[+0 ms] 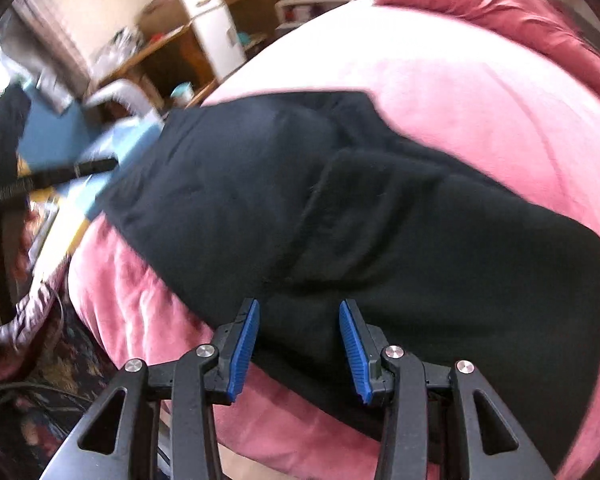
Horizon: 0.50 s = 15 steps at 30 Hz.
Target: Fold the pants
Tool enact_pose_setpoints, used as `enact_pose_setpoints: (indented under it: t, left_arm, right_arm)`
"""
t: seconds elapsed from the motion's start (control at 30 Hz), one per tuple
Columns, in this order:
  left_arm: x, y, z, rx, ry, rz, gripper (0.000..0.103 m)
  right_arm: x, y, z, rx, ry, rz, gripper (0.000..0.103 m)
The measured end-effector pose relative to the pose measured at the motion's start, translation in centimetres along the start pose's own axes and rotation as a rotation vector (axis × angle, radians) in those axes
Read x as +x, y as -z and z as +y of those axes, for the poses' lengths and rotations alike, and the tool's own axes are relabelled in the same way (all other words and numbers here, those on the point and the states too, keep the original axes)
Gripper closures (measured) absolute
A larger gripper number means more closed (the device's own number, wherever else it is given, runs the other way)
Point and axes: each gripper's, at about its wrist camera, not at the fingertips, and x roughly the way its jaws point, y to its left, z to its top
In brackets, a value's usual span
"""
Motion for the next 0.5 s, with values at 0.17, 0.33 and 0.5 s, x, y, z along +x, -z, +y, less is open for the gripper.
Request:
enact_pose_setpoints:
  t: [0.17,0.33,0.5]
  left_arm:
    - [-0.3,0.1,4.1,-0.101,-0.044,0.002,0.036]
    - [-0.1,0.6,6.5,-0.177,-0.057,0.021,0.034]
    - [0.9,0.9,7.3,-0.188,-0.064,0.059,0.027]
  right_arm:
    - [-0.9,0.2,0.4,-0.05,0.039,-0.016,0.096]
    - [-2.5,0.6,0.0,-0.035,-0.01,-0.034,0.096]
    - [0.0,1.3,-0.9,0.001,-0.014,0.015,0.09]
